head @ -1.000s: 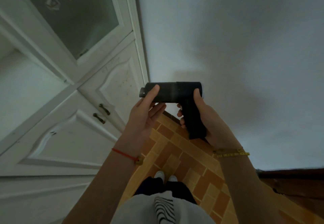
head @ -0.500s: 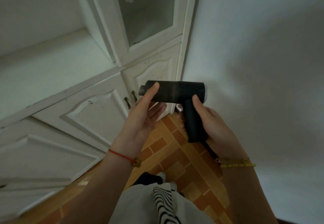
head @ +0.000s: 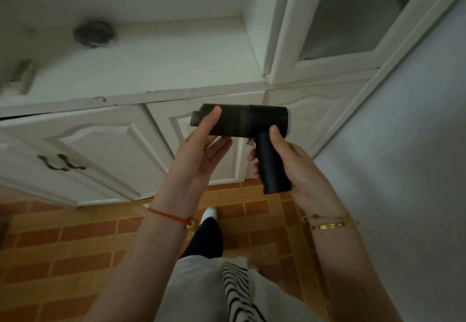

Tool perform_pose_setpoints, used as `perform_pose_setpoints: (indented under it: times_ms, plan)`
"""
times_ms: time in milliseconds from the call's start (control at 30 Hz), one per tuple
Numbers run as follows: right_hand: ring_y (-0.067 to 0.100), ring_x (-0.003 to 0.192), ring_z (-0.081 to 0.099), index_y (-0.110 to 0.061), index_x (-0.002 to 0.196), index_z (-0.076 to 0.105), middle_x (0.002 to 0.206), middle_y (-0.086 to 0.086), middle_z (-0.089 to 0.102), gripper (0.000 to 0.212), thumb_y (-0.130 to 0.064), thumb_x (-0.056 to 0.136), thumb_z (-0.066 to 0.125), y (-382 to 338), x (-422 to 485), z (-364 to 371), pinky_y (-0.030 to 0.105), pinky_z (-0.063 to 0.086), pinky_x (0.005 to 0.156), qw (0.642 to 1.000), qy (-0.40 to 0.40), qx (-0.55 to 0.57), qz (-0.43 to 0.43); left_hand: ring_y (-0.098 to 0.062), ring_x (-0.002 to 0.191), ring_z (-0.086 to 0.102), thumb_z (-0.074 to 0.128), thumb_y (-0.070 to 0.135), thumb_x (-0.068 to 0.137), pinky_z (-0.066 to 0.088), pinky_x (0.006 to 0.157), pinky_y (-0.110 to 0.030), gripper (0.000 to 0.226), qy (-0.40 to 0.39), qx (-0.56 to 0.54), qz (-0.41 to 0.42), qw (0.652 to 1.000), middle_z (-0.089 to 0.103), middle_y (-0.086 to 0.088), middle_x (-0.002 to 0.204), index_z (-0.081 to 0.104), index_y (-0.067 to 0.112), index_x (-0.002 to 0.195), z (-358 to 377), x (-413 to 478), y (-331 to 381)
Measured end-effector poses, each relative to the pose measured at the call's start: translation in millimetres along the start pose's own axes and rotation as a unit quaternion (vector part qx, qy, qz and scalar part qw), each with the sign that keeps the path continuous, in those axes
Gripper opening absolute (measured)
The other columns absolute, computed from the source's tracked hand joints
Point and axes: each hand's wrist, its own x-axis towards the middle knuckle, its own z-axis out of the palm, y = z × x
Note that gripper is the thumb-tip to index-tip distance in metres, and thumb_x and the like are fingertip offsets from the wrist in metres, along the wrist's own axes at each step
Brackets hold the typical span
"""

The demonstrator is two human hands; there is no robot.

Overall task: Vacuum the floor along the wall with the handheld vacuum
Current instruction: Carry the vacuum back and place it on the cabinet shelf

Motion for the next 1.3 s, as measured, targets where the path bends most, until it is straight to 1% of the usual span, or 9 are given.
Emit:
perform_pose_setpoints:
  times_ms: [167,300,500,633,733,800,933,1167,1300]
  plan:
    - [0.022,0.072,0.063,-0.004,0.116,0.064,0.089,0.011,0.068,0.056,-0.053,0.092,0.051,-7.6,33.4,37.0,0.035,0.054,0.073,0.999,-0.029,-0.009,0.017,-0.021,0.106,0.071,0.075,0.037,0.082,0.054,0.096,-0.03,0.04,0.029,-0.019,0.018,0.999,0.071,-0.013,0.117,0.064,0.016,0.115,-30.9,19.3,27.0]
    - [0.024,0.073,0.062,-0.003,0.116,0.063,0.09,0.014,0.068,0.056,-0.052,0.09,0.053,-14.2,69.2,70.8,0.035,0.053,0.071,0.999,-0.041,0.002,0.029,-0.022,0.108,0.069,0.072,0.036,0.085,0.053,0.097,-0.03,0.035,0.037,-0.022,0.027,0.999,0.071,-0.012,0.118,0.063,0.018,0.113,-55.2,43.9,55.9]
    - [0.025,0.075,0.062,-0.005,0.114,0.064,0.09,0.013,0.069,0.056,-0.053,0.088,0.053,-31.3,127.1,122.8,0.036,0.053,0.074,0.999,-0.043,-0.003,0.019,-0.022,0.108,0.069,0.073,0.036,0.084,0.054,0.093,-0.029,0.029,0.044,-0.012,0.031,0.998,0.07,-0.01,0.117,0.063,0.021,0.106,-87.0,98.0,111.6]
    - [0.025,0.072,0.064,-0.004,0.114,0.063,0.087,0.012,0.07,0.049,-0.047,0.093,0.052,-44.7,164.9,149.4,0.034,0.055,0.07,0.999,-0.026,-0.026,0.002,-0.022,0.11,0.067,0.074,0.034,0.083,0.052,0.099,-0.033,0.024,0.035,-0.014,0.034,0.999,0.069,-0.008,0.115,0.064,0.023,0.102,-98.5,135.3,143.2]
    - [0.022,0.071,0.067,-0.008,0.114,0.062,0.087,0.009,0.073,0.04,-0.042,0.094,0.053,-50.5,185.9,163.7,0.03,0.055,0.069,0.998,-0.009,-0.057,-0.023,-0.023,0.111,0.066,0.076,0.034,0.081,0.051,0.101,-0.035,0.024,0.031,-0.017,0.038,0.999,0.07,-0.007,0.116,0.065,0.024,0.1,-104.9,160.5,163.0]
    - [0.021,0.069,0.068,-0.011,0.114,0.062,0.088,0.009,0.073,0.035,-0.04,0.095,0.053,-53.7,196.8,170.6,0.028,0.056,0.066,0.997,0.006,-0.074,-0.037,-0.023,0.11,0.066,0.076,0.033,0.08,0.051,0.101,-0.035,0.025,0.03,-0.022,0.037,0.999,0.068,-0.008,0.118,0.064,0.023,0.101,-107.8,175.2,173.7]
    - [0.02,0.07,0.069,-0.013,0.117,0.06,0.093,0.011,0.073,0.033,-0.037,0.096,0.054,-57.8,217.1,177.7,0.028,0.056,0.066,0.996,0.029,-0.069,-0.042,-0.024,0.11,0.066,0.075,0.033,0.083,0.051,0.101,-0.035,0.022,0.021,-0.012,0.031,0.999,0.066,-0.01,0.119,0.062,0.023,0.098,-109.4,197.6,185.6]
    - [0.019,0.069,0.065,-0.013,0.118,0.059,0.094,0.011,0.071,0.032,-0.036,0.097,0.052,-63.9,244.1,169.9,0.027,0.055,0.066,0.995,0.044,-0.073,-0.058,-0.022,0.108,0.069,0.071,0.036,0.086,0.051,0.102,-0.036,0.03,-0.009,0.038,0.024,0.999,0.07,-0.01,0.117,0.064,0.015,0.106,-106.5,231.5,191.0]
    - [0.018,0.07,0.066,-0.015,0.117,0.059,0.095,0.009,0.071,0.033,-0.039,0.097,0.05,-74.2,261.6,156.1,0.026,0.054,0.068,0.995,0.049,-0.075,-0.045,-0.021,0.108,0.069,0.066,0.039,0.089,0.051,0.102,-0.035,0.024,-0.023,0.068,0.029,0.997,0.068,-0.008,0.118,0.063,0.019,0.103,-97.0,247.1,193.5]
